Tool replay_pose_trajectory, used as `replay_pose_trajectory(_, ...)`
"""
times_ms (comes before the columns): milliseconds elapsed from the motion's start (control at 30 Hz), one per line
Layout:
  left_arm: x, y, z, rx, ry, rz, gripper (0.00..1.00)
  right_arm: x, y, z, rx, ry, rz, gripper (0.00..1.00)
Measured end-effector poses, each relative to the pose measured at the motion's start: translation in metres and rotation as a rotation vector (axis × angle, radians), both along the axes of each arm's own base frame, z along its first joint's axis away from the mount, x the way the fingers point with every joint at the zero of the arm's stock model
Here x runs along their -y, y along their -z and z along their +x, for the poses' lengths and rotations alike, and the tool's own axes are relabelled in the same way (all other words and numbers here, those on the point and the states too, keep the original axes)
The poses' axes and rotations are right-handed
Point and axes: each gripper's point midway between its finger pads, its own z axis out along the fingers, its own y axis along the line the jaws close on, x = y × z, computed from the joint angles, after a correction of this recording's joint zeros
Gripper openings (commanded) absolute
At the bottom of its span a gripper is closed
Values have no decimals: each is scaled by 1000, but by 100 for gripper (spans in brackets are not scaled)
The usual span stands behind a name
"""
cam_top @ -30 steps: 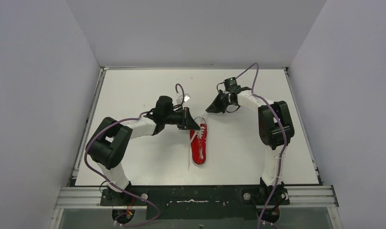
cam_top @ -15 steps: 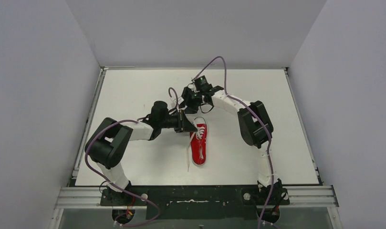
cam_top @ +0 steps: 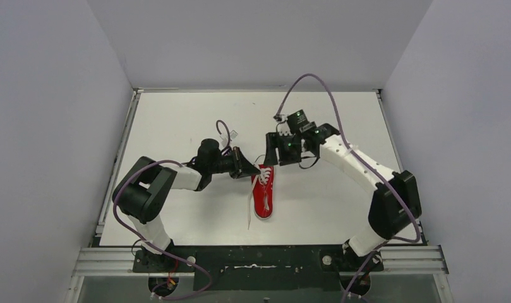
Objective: Tie the shoes
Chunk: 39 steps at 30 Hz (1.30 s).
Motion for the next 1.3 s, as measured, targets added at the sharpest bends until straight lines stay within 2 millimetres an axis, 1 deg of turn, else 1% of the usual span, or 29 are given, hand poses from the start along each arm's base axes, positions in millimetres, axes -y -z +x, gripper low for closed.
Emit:
replay_pose_trajectory(33, 0, 0, 0, -5, -4, 1, 0, -12, -6, -20, 29, -60, -4, 61)
replay_pose_trajectory(100, -1, 2, 0, -15, -7, 4, 0, -38, -8, -57, 73, -174, -16, 61)
replay_pose_trajectory(167, -2, 3, 0, -26, -10, 8, 0, -62, 2, -98, 97, -290, -56, 62)
replay_pose_trajectory(267, -4, 6, 0, -42, -14, 15, 0, -81, 22, -142, 116, -405, -131, 61)
replay_pose_trajectory(300, -5, 7, 0, -48, -16, 19, 0, -85, 29, -151, 124, -425, -157, 60)
replay_pose_trajectory(333, -6, 8, 0, -56, -18, 23, 0, -88, 33, -157, 131, -434, -176, 59)
replay_pose_trajectory(433, -7, 12, -2, -76, -17, 33, 0, -100, 49, -164, 189, -435, -240, 53)
replay_pose_trajectory(567, -9, 15, -5, -103, -16, 46, 0, -110, 71, -163, 243, -388, -305, 47)
replay_pose_trajectory(667, -8, 15, -4, -113, -13, 49, 0, -108, 89, -161, 258, -344, -335, 45)
replay_pose_trajectory(733, -7, 11, -2, -109, -14, 42, 0, -105, 100, -160, 260, -315, -356, 45)
replay_pose_trajectory(900, -4, 2, 5, -99, -17, 22, 0, -106, 119, -160, 271, -255, -397, 44)
replay_pose_trajectory(933, -3, 2, 6, -102, -18, 19, 0, -106, 122, -161, 274, -242, -403, 42)
replay_pose_trajectory(967, -3, 1, 6, -103, -19, 16, 0, -109, 121, -162, 283, -234, -400, 36)
replay_pose_trajectory(1000, -3, 1, 6, -105, -20, 14, 0, -110, 121, -163, 288, -222, -398, 32)
replay_pose_trajectory(1033, -3, 1, 6, -107, -21, 13, 0, -111, 121, -164, 292, -213, -396, 21)
replay_pose_trajectory(1100, -3, 0, 7, -108, -21, 10, 0, -113, 122, -166, 295, -196, -386, 3)
replay_pose_trajectory(1133, -2, 0, 7, -106, -21, 10, 0, -113, 122, -166, 299, -191, -383, 0)
replay_pose_trajectory(1233, -2, 0, 7, -106, -21, 9, 0, -114, 121, -166, 307, -180, -379, 0)
replay_pose_trajectory(1300, -2, 0, 6, -107, -19, 9, 0, -107, 117, -166, 314, -192, -403, 0)
